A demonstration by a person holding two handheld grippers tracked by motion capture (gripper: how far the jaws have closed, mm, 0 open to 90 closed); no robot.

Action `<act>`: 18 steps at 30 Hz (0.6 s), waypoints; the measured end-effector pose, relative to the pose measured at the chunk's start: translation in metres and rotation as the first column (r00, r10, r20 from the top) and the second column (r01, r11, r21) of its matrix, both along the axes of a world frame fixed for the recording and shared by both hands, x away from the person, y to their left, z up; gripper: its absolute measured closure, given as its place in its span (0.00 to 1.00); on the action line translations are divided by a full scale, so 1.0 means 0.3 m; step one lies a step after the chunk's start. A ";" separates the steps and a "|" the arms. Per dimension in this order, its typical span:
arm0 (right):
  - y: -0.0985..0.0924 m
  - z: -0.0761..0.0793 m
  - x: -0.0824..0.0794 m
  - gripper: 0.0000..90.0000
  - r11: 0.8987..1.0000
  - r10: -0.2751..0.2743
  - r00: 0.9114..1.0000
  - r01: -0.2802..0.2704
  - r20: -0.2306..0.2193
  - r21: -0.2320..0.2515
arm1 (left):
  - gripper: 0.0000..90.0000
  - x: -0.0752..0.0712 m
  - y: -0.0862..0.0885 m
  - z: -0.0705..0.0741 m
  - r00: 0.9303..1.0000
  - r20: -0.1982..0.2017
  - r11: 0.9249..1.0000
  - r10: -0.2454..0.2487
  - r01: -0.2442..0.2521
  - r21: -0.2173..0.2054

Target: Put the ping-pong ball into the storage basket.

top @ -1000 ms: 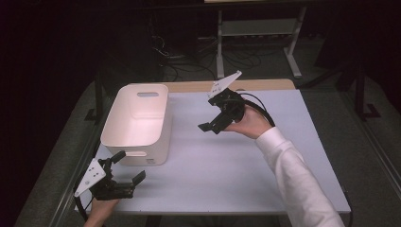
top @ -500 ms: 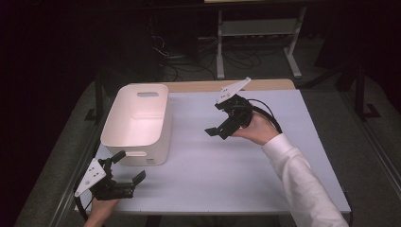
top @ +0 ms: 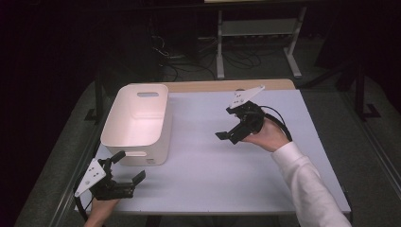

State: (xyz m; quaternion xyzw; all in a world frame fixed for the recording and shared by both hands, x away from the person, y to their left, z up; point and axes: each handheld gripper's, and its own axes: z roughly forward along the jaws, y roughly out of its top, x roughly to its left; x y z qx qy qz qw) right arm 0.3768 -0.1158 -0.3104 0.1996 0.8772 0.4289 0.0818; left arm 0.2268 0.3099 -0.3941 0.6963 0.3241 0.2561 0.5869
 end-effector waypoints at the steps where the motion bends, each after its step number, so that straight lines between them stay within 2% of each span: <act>1: -0.011 -0.002 -0.004 0.01 1.000 -0.009 1.000 0.009 0.001 0.003 | 0.00 0.000 0.000 0.000 1.000 -0.001 1.000 0.000 0.000 0.000; 10: -0.076 -0.021 -0.032 0.01 0.998 -0.045 0.999 0.045 0.011 0.046 | 0.00 0.001 -0.002 -0.001 1.000 -0.003 1.000 0.001 -0.001 -0.002; 15: -0.107 -0.037 -0.053 0.01 0.994 -0.074 0.997 0.074 -0.010 0.077 | 0.00 0.000 -0.002 -0.001 1.000 -0.003 1.000 0.001 -0.001 0.001; 18: -0.126 -0.051 -0.063 0.01 0.992 -0.085 0.996 0.085 -0.002 0.089 | 0.00 0.000 -0.003 -0.001 1.000 -0.003 1.000 0.002 -0.002 0.001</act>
